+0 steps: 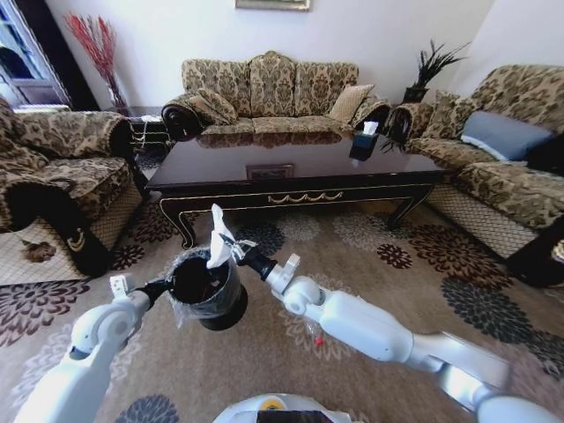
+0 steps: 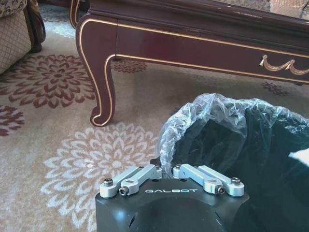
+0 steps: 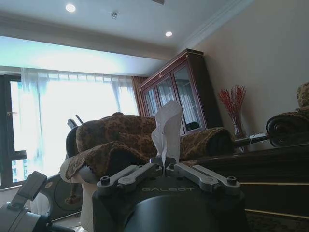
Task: Move to the front of the table and pick up the trash from the floor, then place it into the trash bin.
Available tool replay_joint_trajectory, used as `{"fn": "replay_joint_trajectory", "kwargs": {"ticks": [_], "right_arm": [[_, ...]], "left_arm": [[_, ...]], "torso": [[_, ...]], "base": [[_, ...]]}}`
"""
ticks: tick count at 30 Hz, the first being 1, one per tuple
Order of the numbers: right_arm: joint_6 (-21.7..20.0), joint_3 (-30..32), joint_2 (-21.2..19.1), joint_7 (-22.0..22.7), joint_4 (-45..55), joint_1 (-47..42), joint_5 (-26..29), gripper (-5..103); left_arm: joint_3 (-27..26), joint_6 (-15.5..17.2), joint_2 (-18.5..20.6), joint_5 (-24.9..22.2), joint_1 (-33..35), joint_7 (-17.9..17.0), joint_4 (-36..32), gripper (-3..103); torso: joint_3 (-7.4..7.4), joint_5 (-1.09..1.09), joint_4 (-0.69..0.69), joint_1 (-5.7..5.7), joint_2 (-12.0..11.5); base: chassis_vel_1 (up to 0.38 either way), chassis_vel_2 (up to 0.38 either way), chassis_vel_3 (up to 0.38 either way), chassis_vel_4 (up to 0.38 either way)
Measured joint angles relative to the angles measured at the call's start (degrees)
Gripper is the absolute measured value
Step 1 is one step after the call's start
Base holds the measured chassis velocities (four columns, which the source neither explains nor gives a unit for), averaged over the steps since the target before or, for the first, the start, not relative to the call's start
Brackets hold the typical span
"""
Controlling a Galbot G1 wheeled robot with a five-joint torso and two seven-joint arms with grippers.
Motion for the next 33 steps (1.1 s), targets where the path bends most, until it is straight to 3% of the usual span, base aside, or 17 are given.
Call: {"fn": "replay_joint_trajectory", "kwargs": {"ticks": [11, 15, 16, 21, 22, 25, 28, 30, 33], "right_arm": [[0.85, -2.12, 3.36, -1.31, -5.09, 0.75, -1.26, -2], [0.93, -2.52, 3.82, -1.46, -5.85, 0.60, -1.43, 9], [0.94, -2.52, 3.92, -1.48, -5.99, 0.59, -1.41, 19], [0.95, -2.46, 4.05, -1.84, -6.17, 0.59, -1.36, 30], [0.95, -2.45, 4.11, -2.04, -6.16, 0.59, -1.34, 41], [0.96, -2.45, 4.15, -2.41, -5.95, 0.55, -1.34, 46], [1.11, -2.53, 3.83, -4.13, -5.31, 0.44, -1.36, 62], [1.16, -2.57, 3.61, -4.71, -5.09, 0.37, -1.40, 62], [1.24, -2.43, 3.18, -5.16, -4.85, -0.02, -1.52, 79]], "left_arm": [[1.16, -0.73, 0.34, -0.55, -2.29, 0.27, 0.70, 4], [1.16, -0.75, 0.74, -0.55, -2.21, 0.33, 0.84, 4], [1.15, -0.75, 0.85, -0.55, -2.09, 0.40, 0.85, 4], [1.14, -0.75, 0.98, -0.55, -2.10, 0.48, 0.97, 4], [1.14, -0.75, 1.01, -0.55, -2.13, 0.48, 1.02, 4], [1.11, -0.75, 1.09, -0.55, -2.11, 0.48, 1.03, 4], [0.83, -0.75, 1.28, -0.55, -1.96, 0.51, 1.12, 4], [0.73, -0.75, 1.29, -0.54, -1.89, 0.51, 1.14, 4], [0.40, -0.75, 1.28, -0.50, -1.44, 0.55, 1.04, 4]], "torso": [[0.00, 0.01, 0.00, 0.00, 0.01], [0.00, 0.01, 0.00, 0.00, 0.01], [0.00, 0.01, 0.00, 0.00, 0.01], [-0.01, 0.01, -0.01, 0.00, 0.01], [-0.01, 0.01, -0.01, 0.00, 0.01], [-0.01, 0.00, 0.00, 0.00, 0.01], [-0.01, 0.01, 0.00, -0.01, 0.01], [-0.01, 0.01, 0.00, 0.00, 0.01], [0.00, 0.01, 0.00, -0.01, 0.01]], "base": [[0.000, 0.000, 0.000, 0.000], [0.000, 0.000, 0.000, 0.000], [0.000, 0.000, 0.000, 0.000], [0.000, 0.000, 0.000, 0.000], [0.000, 0.000, 0.000, 0.000], [0.000, 0.000, 0.000, 0.000], [0.000, 0.000, 0.000, 0.000], [0.000, 0.000, 0.000, 0.000], [0.000, 0.000, 0.000, 0.000]]}}
